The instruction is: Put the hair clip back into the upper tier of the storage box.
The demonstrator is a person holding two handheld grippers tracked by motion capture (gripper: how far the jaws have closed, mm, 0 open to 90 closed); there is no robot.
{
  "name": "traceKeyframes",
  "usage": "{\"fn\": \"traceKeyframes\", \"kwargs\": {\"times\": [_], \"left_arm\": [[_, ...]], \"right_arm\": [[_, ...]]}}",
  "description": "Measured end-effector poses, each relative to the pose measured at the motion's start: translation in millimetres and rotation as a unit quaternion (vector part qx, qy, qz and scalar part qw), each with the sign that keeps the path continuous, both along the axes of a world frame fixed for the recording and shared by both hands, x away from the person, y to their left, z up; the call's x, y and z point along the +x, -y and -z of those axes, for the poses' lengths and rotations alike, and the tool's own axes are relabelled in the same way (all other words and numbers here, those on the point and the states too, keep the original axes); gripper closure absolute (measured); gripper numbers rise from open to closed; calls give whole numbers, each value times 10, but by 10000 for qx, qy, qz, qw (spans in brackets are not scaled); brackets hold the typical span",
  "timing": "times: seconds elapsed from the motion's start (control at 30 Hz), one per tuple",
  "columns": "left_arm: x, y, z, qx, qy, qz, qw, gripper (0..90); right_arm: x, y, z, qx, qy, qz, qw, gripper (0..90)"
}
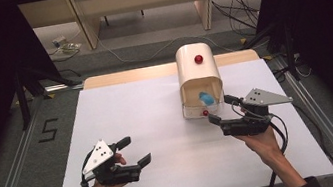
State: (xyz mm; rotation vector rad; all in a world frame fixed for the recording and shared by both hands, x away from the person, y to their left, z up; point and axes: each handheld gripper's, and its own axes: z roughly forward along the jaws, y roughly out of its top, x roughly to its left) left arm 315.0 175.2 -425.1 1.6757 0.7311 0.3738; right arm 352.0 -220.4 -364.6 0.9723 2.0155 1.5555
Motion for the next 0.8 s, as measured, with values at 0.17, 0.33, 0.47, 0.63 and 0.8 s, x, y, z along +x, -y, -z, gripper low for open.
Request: {"fn": "traceKeyframes", "kwargs": {"times": [0.17,0.33,0.47,0.63,0.8], "left_arm": [[-1,0,0,1,0,6,10000,92],[0,1,0,8,-1,7,10000,92],[0,2,1,12,-2,11,10000,93],[3,6,5,24,-4,32,10000,92],[3,8,6,22,-16,38,10000,92]], "right_arm": [[-16,10,14,21,38,-10,10000,173],[-31,22,33,35,33,-12,10000,173],[-44,19,55,13,0,-18,10000,173],[-53,34,65,-10,30,-16,10000,168],[-63,49,76,-7,21,2,10000,162]]}}
